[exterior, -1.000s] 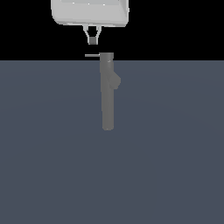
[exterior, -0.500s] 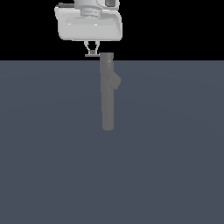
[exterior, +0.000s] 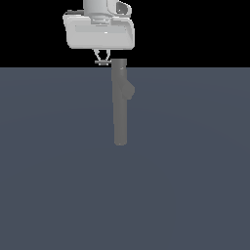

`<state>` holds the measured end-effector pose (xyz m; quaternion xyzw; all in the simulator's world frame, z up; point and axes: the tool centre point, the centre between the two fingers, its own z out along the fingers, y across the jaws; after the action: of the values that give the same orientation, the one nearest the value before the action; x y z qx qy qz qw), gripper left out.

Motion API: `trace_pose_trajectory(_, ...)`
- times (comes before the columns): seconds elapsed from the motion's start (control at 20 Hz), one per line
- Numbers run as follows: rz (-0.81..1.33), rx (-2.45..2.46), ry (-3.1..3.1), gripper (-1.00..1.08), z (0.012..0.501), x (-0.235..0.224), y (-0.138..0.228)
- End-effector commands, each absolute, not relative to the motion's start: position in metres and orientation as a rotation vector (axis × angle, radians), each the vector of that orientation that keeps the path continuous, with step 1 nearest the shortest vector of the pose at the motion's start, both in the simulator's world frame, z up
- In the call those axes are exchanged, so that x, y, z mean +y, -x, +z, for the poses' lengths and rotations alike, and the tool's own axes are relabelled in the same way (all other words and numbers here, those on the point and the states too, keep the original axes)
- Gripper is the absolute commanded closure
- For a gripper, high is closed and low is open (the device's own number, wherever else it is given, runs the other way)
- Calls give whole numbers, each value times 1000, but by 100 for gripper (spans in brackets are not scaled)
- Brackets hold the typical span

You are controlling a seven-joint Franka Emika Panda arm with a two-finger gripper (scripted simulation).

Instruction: Turn on the faucet by rotating a designated handle.

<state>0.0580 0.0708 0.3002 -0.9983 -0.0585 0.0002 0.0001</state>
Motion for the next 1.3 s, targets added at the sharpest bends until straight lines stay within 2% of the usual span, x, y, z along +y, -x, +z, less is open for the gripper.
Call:
trace_pose_trajectory(0.0, 0, -184, 3136, 108, 300, 71, -59)
trace_pose_trajectory(0.85, 0, -184, 3136, 108, 301, 78, -13)
trace_pose_trajectory(0.9, -15, -183, 3136, 108, 300, 77, -21)
trace_pose_trajectory(1.25, -9, -184, 3136, 108, 300, 66, 0)
